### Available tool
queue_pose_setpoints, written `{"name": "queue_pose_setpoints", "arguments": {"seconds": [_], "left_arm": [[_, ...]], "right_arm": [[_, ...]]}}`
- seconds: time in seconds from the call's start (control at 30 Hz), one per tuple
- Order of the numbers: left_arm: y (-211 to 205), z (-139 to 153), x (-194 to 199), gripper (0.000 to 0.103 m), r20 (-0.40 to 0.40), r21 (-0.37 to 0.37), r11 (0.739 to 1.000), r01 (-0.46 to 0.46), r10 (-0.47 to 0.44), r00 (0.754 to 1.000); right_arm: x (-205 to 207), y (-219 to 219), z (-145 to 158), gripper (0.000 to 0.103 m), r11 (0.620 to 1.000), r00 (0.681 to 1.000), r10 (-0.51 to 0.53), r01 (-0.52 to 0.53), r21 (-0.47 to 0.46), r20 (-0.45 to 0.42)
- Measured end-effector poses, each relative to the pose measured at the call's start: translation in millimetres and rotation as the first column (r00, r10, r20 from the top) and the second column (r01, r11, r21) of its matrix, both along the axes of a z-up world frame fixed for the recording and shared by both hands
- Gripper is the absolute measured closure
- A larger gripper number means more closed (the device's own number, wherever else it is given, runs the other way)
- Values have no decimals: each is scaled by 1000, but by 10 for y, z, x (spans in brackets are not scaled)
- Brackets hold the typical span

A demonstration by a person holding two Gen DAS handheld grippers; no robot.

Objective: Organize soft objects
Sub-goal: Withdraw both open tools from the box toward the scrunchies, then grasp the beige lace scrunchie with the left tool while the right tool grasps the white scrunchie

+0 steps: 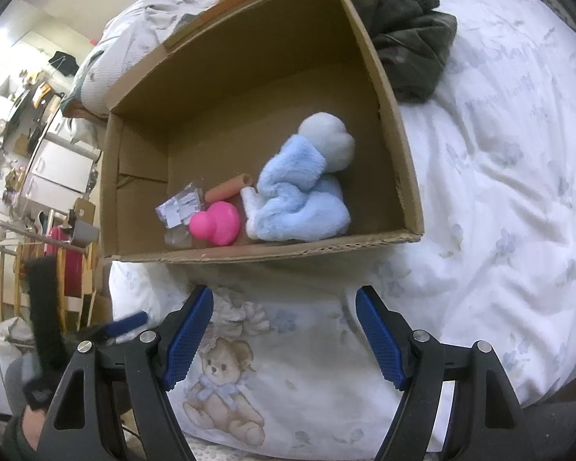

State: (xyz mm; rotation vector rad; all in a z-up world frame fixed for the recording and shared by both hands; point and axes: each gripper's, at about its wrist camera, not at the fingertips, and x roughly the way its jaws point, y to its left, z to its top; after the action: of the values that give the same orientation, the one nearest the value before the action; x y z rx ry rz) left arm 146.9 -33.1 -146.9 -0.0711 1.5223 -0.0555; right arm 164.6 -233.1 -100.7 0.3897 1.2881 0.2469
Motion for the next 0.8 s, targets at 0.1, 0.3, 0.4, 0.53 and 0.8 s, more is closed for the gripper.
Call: {"name": "queue_pose_setpoints", "arguments": {"seconds": [0.1, 0.3, 0.4, 0.53, 0.8], "left_arm": [[-106, -105, 8, 37, -22, 1, 1000, 31, -31, 999], [-148, -238, 38, 48, -20, 29, 998, 47, -47, 999], [-137, -193, 64, 77, -12, 6, 998, 59, -59, 998], [-72, -140, 81, 90, -10, -21, 999, 32, -32, 999], [282, 343, 50, 92, 62, -121, 989, -86, 94, 994]], "right_arm": [[25, -12, -21, 22, 1000, 1000, -4, 4, 3, -8], [71, -2, -70, 22, 1000, 1000, 1, -1, -2, -22], [85, 16, -88, 22, 1000, 1000, 5, -5, -7, -27], [101, 43, -105, 22, 1000, 999, 9, -10, -7, -34], [80, 34, -126, 22, 1000, 999, 11, -10, 10, -46]]}}
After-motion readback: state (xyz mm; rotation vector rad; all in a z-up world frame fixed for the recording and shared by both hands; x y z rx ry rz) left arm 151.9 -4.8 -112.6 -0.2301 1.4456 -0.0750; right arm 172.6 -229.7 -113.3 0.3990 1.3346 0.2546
